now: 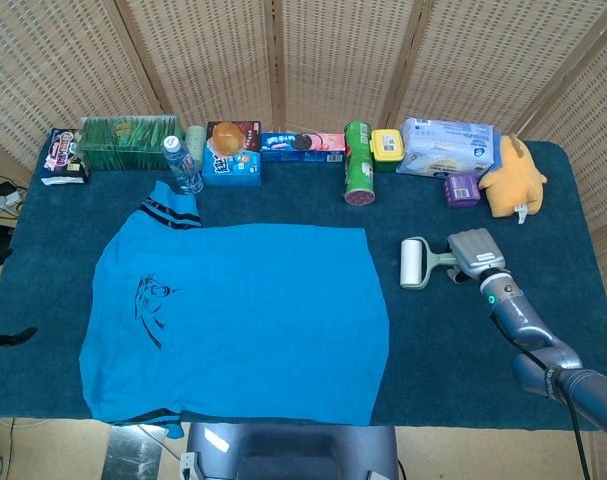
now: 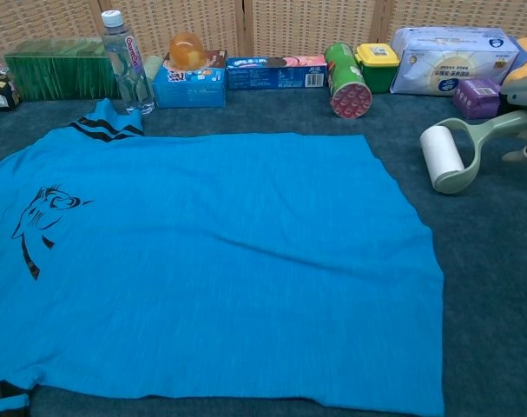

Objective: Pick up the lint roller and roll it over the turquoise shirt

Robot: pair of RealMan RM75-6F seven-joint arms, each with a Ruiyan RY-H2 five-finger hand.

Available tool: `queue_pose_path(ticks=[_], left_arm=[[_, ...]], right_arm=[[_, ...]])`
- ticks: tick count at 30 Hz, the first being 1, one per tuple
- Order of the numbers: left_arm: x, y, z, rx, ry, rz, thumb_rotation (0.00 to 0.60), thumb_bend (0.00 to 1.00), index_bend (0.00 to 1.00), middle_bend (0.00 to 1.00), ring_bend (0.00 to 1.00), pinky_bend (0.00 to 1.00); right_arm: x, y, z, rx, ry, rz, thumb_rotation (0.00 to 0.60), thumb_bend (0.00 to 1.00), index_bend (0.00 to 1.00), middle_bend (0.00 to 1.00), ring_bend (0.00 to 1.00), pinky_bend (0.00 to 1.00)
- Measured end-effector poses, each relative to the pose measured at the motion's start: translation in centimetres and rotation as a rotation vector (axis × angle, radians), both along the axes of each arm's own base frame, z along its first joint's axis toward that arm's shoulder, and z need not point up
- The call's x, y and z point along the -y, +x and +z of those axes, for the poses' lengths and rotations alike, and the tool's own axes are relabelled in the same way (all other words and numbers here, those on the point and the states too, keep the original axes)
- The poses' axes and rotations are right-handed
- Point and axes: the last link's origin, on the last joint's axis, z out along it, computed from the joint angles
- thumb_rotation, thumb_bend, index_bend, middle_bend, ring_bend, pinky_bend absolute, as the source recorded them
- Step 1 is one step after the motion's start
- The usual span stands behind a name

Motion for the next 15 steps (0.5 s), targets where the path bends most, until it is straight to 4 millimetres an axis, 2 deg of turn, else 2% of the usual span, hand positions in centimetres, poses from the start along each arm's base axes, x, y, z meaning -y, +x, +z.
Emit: queue_pose_path(ticks=[3,5,9,11,15], left_arm=[[0.00,-0.05,0.03,0.001,0.000,0.001,0.600,0.08,0.00,0.00,0.00,0.02],[0.00,-0.06,0.03,0.002,-0.001,0.001,0.600,0.08,0.00,0.00,0.00,0.02],[-0.01,-0.08,0.00,0.004,-0.002,0.002,0.600,0.08,0.00,0.00,0.00,0.02],[-0.02,-0.07,-0.02,0.006,-0.003,0.001,0.600,0.08,0.00,0.00,0.00,0.02],[-0.06,0.01,-0.12,0.010,-0.007,-0.001,0.600,0.08,0.00,0.00,0.00,0.02]], right_arm=[[0.04,0.08,0.00,0.005,-0.002,0.000,0.600,0.43,0.91,0.88,0.81,1.00],[0.04,0.08,-0.02,0.007,-0.001,0.000,0.600,0.55,0.92,0.88,0.81,1.00],[0.02,0.20,0.00,0.027,-0.015,0.003,0.600,0.94,0.93,0.89,0.82,1.00],[-0.02,0.26,0.03,0.041,-0.022,0.004,0.600,1.00,0.93,0.89,0.82,1.00],[-0.08,0.48,0.19,0.076,-0.029,-0.002,0.600,1.00,0.92,0.87,0.81,1.00]])
